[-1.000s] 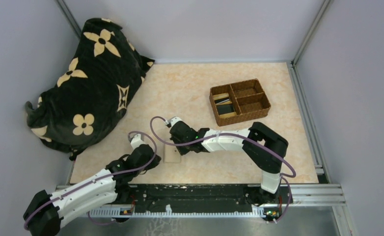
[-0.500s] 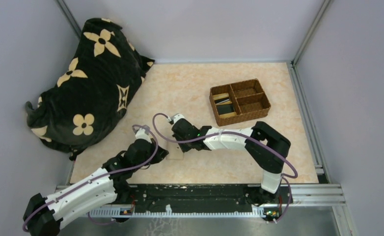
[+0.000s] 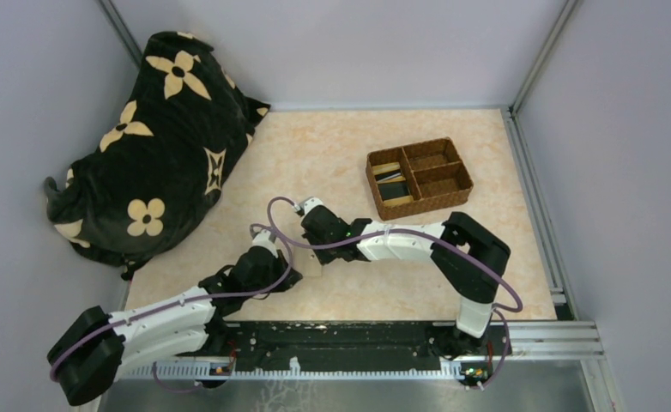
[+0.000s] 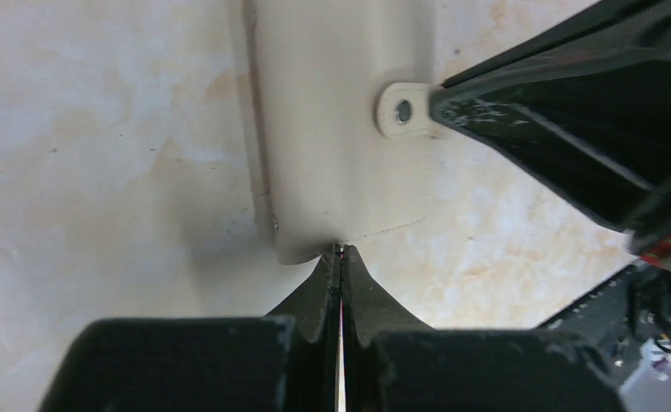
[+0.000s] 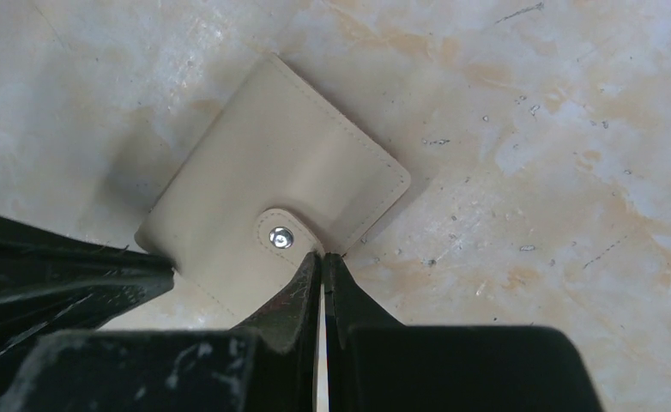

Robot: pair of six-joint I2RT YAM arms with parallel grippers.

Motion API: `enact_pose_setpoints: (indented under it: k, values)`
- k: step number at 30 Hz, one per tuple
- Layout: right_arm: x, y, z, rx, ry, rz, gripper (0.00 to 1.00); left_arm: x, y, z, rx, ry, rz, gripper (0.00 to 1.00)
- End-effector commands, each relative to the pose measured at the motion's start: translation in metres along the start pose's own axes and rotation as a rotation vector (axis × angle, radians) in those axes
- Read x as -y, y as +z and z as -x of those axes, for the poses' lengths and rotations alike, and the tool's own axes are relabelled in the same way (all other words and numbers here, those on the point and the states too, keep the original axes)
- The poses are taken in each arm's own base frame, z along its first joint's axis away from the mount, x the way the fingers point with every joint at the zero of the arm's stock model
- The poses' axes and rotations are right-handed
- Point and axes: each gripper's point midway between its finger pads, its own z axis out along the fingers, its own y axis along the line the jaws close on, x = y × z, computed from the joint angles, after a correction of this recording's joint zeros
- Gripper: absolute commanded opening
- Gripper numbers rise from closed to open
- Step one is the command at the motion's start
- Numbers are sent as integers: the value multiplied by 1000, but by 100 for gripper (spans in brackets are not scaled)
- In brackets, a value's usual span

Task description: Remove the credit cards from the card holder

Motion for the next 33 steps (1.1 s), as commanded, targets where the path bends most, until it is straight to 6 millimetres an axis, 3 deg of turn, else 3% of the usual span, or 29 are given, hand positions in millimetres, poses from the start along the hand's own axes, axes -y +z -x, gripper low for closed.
enact_pose_setpoints:
  k: [1,6,7,10,12,20,26,33]
  values:
    - [-7,-21,34,98,-3,34,0,-10,13,8,30,26,60,0]
    - [-11,-22,33,100,-6,63,0,-18,17,2,3,26,72,0]
    - [-11,-22,32,102,-4,65,5,-19,17,0,1,20,74,0]
    - [-15,-24,36,126,3,92,33,-22,15,-3,-1,-2,72,0]
    - [-18,-24,40,129,3,94,42,-21,14,-4,2,-14,61,0]
    - [-25,-11,50,118,-53,58,43,-22,10,-3,13,-24,57,0]
    - [-34,6,41,79,-80,58,43,-23,7,-4,15,-35,59,0]
    - [-15,17,16,2,-108,-42,44,-27,4,-7,14,-48,64,0]
